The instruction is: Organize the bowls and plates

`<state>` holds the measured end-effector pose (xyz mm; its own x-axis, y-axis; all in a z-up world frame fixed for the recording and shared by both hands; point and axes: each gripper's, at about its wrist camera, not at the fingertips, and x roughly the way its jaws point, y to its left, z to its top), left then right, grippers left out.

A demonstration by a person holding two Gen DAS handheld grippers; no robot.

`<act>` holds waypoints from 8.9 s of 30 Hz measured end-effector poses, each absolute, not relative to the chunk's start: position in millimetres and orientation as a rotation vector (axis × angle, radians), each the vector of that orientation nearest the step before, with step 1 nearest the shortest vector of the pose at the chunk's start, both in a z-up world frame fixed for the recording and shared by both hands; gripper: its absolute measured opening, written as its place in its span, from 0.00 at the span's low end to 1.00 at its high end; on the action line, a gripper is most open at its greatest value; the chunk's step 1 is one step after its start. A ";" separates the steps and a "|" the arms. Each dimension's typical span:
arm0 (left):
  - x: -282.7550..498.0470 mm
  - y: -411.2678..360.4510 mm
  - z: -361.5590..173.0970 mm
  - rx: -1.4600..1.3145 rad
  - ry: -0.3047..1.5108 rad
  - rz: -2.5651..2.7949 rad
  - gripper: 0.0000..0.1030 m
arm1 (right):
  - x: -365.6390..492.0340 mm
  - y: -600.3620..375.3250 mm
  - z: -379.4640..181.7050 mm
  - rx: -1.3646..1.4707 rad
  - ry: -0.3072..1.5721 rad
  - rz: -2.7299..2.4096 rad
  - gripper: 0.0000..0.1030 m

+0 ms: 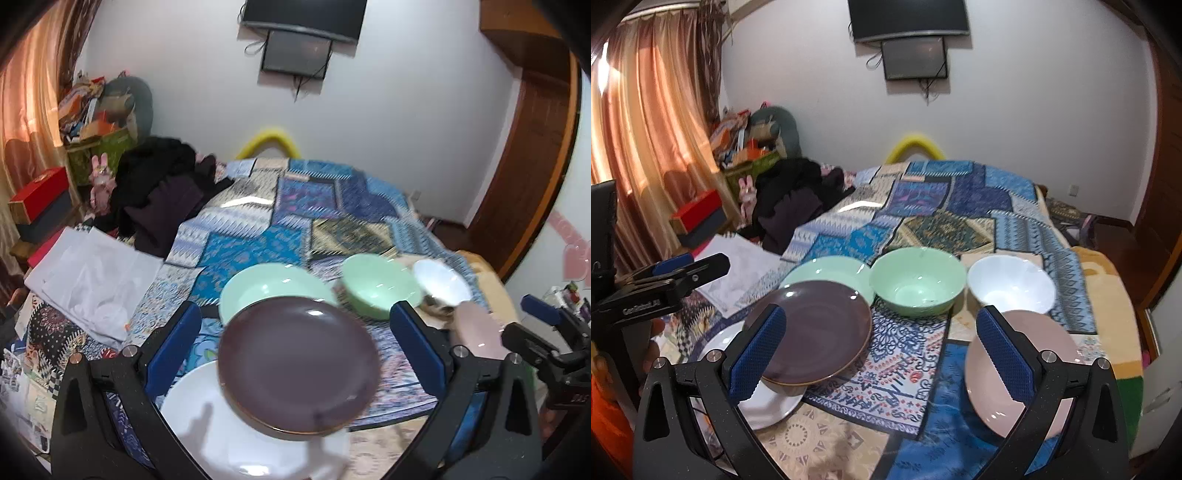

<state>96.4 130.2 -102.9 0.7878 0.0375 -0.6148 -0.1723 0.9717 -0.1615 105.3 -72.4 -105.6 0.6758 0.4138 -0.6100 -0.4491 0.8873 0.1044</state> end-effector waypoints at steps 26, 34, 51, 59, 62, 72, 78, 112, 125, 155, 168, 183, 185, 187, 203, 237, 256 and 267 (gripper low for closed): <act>152.0 188.4 -199.0 -0.197 0.948 0.078 0.86 | 168.2 -11.7 -208.1 -0.141 0.997 0.501 0.77; 158.4 194.3 -214.8 -0.233 1.018 0.017 0.64 | 175.0 -12.6 -223.8 -0.098 1.082 0.511 0.57; 167.0 197.9 -237.3 -0.317 1.109 -0.057 0.42 | 179.6 -4.9 -231.6 -0.046 1.148 0.565 0.54; 167.6 195.9 -236.1 -0.305 1.105 -0.056 0.40 | 178.3 -1.5 -233.7 0.009 1.169 0.616 0.37; 167.5 196.7 -236.0 -0.320 1.108 -0.057 0.40 | 181.0 -6.8 -234.3 0.050 1.177 0.613 0.32; 168.2 187.3 -232.1 -0.301 1.107 -0.086 0.40 | 177.6 -16.8 -230.2 0.067 1.161 0.594 0.31; 166.3 187.0 -226.1 -0.319 1.091 -0.086 0.39 | 173.4 -21.3 -223.5 0.074 1.134 0.605 0.31; 100.0 97.9 -146.9 -0.192 0.954 -0.130 0.35 | 107.6 -96.6 -159.6 0.081 0.950 0.591 0.31; 87.9 64.6 -165.6 -0.173 1.022 -0.158 0.36 | 97.5 -123.9 -180.5 0.098 1.002 0.577 0.31; 105.6 36.2 -220.1 -0.111 1.160 -0.173 0.35 | 108.2 -146.7 -222.5 0.139 1.150 0.515 0.31; 105.8 42.1 -209.8 -0.122 1.125 -0.172 0.35 | 107.1 -152.0 -211.7 0.082 1.147 0.493 0.31; 75.8 75.6 -157.5 -0.145 0.947 -0.050 0.58 | 89.2 -139.8 -166.4 0.019 1.019 0.506 0.36; 69.2 86.1 -150.9 -0.157 0.923 -0.021 0.64 | 89.2 -132.4 -159.4 0.010 0.990 0.520 0.42; 62.6 98.0 -147.0 -0.172 0.909 0.012 0.67 | 89.8 -121.1 -152.8 -0.005 0.966 0.542 0.44; 20.5 186.1 -172.3 -0.288 0.972 0.211 0.74 | 114.0 -17.8 -158.8 -0.129 0.965 0.724 0.53; 15.5 204.5 -239.9 -0.505 1.169 0.112 0.33 | 163.2 74.1 -248.9 -0.300 1.305 0.875 0.28; 4.1 210.5 -237.9 -0.526 1.150 0.153 0.33 | 151.8 81.8 -240.0 -0.303 1.253 0.881 0.28; -2.2 220.8 -218.3 -0.537 1.087 0.201 0.33 | 146.4 83.8 -223.0 -0.256 1.202 0.907 0.27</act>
